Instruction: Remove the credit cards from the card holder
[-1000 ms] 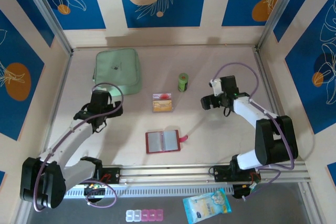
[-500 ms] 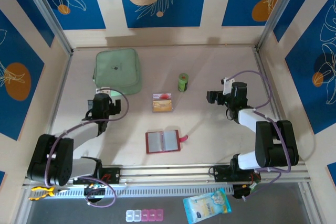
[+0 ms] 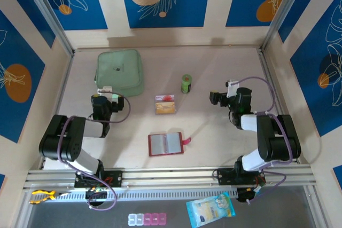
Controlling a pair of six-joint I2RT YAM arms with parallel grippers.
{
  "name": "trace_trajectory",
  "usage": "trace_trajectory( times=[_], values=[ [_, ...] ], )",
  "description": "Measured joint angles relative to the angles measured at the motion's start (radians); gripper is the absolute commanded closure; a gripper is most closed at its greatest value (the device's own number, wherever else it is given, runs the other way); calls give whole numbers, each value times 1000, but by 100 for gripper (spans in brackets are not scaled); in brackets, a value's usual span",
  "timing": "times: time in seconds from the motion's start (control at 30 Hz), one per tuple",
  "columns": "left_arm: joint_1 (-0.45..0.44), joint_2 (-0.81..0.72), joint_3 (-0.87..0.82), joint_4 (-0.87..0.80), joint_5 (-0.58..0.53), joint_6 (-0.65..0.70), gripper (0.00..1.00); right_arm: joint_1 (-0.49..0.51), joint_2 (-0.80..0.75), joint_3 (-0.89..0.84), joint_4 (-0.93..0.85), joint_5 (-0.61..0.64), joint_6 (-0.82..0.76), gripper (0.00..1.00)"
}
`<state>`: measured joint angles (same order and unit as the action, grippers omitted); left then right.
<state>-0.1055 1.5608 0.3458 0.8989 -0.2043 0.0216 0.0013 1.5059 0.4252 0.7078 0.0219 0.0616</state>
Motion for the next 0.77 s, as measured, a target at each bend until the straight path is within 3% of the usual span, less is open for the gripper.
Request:
trace_trajectory(
  times=[0.23,0.77],
  values=[
    [8,4,10,7,66,14,0,-9,16,-8,43,5,22,1],
    [10,4,10,7,82,14,0,-8,16,-8,48,16,23,1]
  ],
)
